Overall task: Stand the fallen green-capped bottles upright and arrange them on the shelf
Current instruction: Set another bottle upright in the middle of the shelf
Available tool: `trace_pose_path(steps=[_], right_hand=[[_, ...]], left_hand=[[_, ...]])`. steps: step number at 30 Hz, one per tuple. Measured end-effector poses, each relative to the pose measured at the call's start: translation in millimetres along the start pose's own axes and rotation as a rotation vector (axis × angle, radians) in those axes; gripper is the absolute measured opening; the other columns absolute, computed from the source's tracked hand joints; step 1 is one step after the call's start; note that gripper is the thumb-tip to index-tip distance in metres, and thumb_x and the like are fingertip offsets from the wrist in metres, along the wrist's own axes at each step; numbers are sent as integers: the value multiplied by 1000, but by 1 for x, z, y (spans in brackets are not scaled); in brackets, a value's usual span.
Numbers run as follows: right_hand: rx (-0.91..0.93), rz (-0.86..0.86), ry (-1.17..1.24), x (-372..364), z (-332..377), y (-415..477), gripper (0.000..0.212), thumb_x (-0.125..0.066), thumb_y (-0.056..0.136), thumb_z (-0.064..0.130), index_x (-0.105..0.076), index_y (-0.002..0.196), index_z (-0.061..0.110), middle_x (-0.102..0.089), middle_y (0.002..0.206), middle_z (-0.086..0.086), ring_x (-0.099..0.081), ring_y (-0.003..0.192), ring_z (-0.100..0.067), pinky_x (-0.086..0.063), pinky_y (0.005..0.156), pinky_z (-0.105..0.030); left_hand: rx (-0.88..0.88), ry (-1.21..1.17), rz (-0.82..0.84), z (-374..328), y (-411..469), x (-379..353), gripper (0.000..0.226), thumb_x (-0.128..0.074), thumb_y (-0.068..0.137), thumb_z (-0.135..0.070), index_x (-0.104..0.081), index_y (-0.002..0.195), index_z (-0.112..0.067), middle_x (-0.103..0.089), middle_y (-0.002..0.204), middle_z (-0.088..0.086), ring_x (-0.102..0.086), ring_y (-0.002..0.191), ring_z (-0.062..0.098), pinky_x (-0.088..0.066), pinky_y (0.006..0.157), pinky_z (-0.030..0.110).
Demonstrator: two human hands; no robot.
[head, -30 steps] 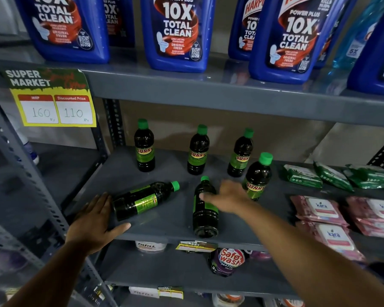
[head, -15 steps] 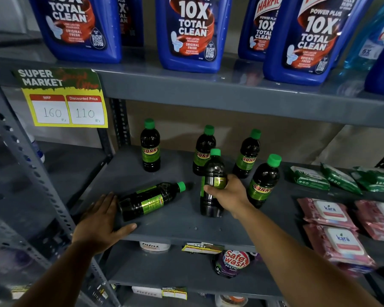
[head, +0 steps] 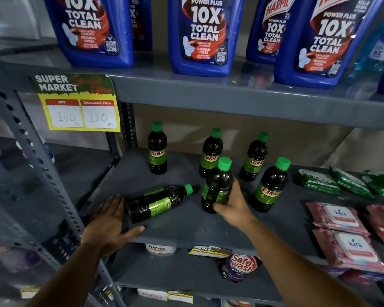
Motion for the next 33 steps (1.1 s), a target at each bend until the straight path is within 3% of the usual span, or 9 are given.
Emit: trace_pose_path(steps=[2, 7, 9, 12, 17, 21, 25, 29, 33], right_hand=[[-12, -2, 1, 7, -4, 4, 94, -81, 67, 1, -29, 141, 29, -59, 125, 8, -58, 119, -13, -44, 107, -46], [-18, -99, -42, 14, -1, 5, 100, -89, 58, 24, -31, 139, 34, -54, 131, 5, -53, 122, -14, -41, 108, -40], [-43, -39, -37, 10, -4, 4, 83, -83, 67, 12, -37, 134, 26, -59, 120, 6, -58, 113, -14, -45, 105, -44], [-26, -109, -127, 9, -8, 0, 65, -88, 64, 26, -45, 113, 26, -60, 111, 4, -59, 105, -14, -50, 94, -40], [-12, 18, -141, -3, -16, 3, 74, -81, 68, 15, -42, 129, 29, -59, 117, 7, -57, 110, -12, -47, 102, -42], [-5, -143, -230, 7, -17, 0, 85, -90, 59, 30, -43, 130, 24, -55, 118, 8, -50, 112, -10, -44, 97, -32], [-16, -94, -232, -3, -18, -2, 81, -87, 67, 25, -41, 133, 20, -52, 116, 9, -51, 116, -14, -41, 94, -30], [-47, -225, -336, -6, -18, 0, 85, -89, 60, 40, -42, 127, 18, -54, 123, -2, -48, 121, -24, -45, 99, -42], [-51, -286, -403, -8, -15, -7, 109, -87, 58, 49, -27, 143, 16, -43, 139, -10, -37, 134, -32, -34, 111, -49]], left_hand=[[-6, 10, 8, 0, 1, -1, 116, -12, 69, -90, -9, 148, -6, -8, 159, 9, -1, 144, 22, -10, 117, 40], [7, -11, 13, -1, 0, 1, 117, -12, 67, -91, -7, 148, -8, -5, 159, 7, 0, 144, 20, -9, 117, 40], [20, 0, 20, -1, 0, 1, 117, -11, 67, -91, -5, 149, -9, -4, 159, 7, 1, 144, 19, -7, 117, 40], [30, 4, 30, -1, -1, 1, 117, -9, 66, -92, -2, 149, -10, -2, 159, 6, 2, 144, 19, -6, 117, 39], [27, -24, 30, -2, -1, 3, 119, -11, 64, -93, -5, 149, -10, -4, 159, 6, 3, 144, 18, -4, 115, 38], [15, -50, 13, -2, -1, 3, 119, -16, 66, -92, -11, 148, -8, -10, 159, 8, -2, 144, 21, -8, 115, 39], [25, -42, 48, -1, -1, 2, 125, -14, 60, -96, -6, 149, -8, -3, 159, 7, 3, 144, 20, -5, 115, 39], [21, 1, 153, -4, -1, 3, 148, -24, 40, -104, 8, 147, -8, 10, 159, 6, 14, 143, 19, 1, 117, 40], [29, 12, 138, -7, -2, 6, 155, -30, 34, -106, 10, 147, -7, 11, 158, 5, 14, 142, 19, 3, 116, 38]])
Point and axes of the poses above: each hand's wrist, its own y-axis towards the middle knuckle, its own x-axis out of the back of the hand, z = x × y, the point moved 6 cm from there along y, towards the middle knuckle
